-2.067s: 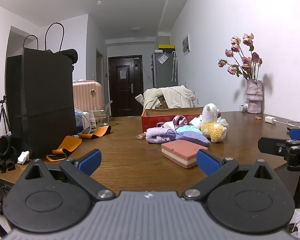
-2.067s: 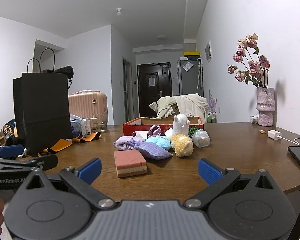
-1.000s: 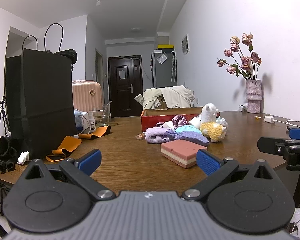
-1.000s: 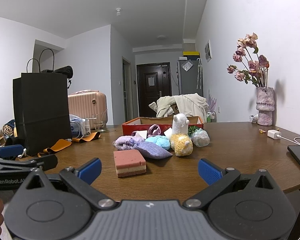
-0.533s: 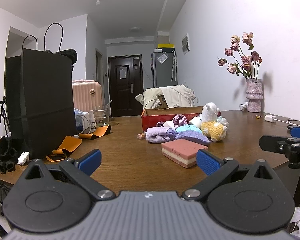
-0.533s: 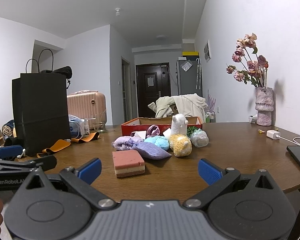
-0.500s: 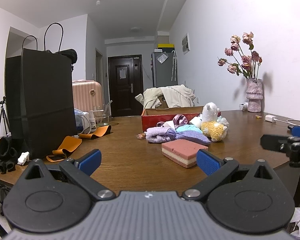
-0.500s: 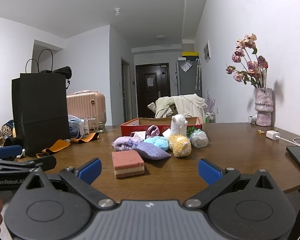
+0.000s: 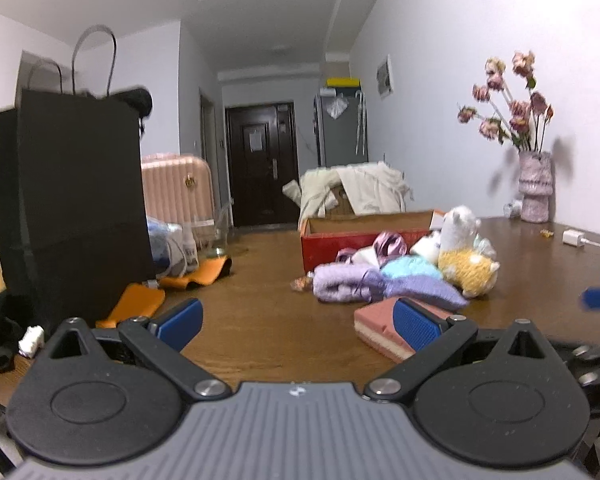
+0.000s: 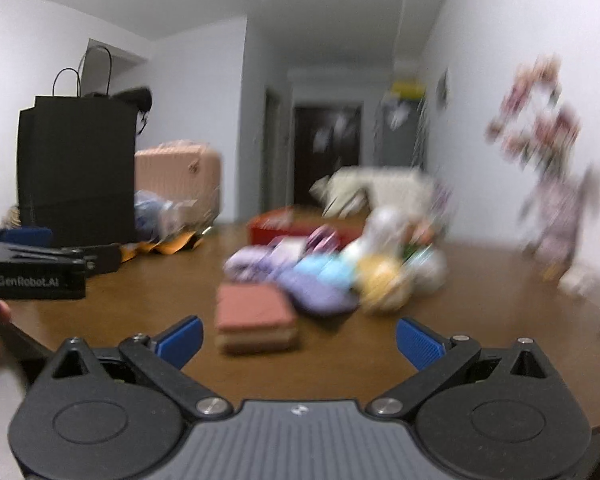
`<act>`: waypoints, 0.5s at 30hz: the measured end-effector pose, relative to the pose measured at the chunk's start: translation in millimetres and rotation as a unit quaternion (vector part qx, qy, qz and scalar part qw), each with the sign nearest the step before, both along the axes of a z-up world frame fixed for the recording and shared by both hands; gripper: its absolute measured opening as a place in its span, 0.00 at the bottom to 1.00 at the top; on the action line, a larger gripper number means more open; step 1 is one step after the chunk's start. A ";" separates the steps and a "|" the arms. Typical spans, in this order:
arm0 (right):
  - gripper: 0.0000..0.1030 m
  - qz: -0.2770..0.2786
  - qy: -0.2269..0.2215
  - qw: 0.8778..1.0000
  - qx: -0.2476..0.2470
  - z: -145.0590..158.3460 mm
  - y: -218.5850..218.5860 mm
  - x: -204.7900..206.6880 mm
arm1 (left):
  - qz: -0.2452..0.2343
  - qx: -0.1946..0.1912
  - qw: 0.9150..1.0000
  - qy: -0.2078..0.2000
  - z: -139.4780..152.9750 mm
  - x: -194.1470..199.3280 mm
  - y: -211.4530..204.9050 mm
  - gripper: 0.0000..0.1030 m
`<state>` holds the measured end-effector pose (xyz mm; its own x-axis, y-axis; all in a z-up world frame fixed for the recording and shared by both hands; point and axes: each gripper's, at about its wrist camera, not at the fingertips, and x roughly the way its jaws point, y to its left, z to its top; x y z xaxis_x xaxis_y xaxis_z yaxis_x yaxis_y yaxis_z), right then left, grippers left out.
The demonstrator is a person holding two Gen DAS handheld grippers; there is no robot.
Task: Organize soft objects
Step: 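Reach the right gripper to the pink sponge block and close on it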
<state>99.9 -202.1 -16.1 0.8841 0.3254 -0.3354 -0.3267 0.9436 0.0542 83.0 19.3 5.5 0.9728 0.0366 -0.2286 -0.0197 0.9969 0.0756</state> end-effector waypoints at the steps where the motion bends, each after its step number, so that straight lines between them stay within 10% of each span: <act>1: 0.94 0.012 0.017 1.000 0.003 -3.0 5.5 12.6 | -0.001 -0.002 1.000 0.007 -1.9 5.7 2.5 1.00; 15: 0.65 0.064 0.075 0.995 -0.029 -18.5 50.5 101.8 | -0.008 -0.028 0.997 0.064 -5.3 90.9 29.6 1.00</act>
<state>201.7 -151.6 -34.6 0.7753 0.4077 -0.4824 -0.4360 0.8981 0.0583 173.8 49.0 0.2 0.9356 0.0053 -0.3531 0.0021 0.9998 0.0204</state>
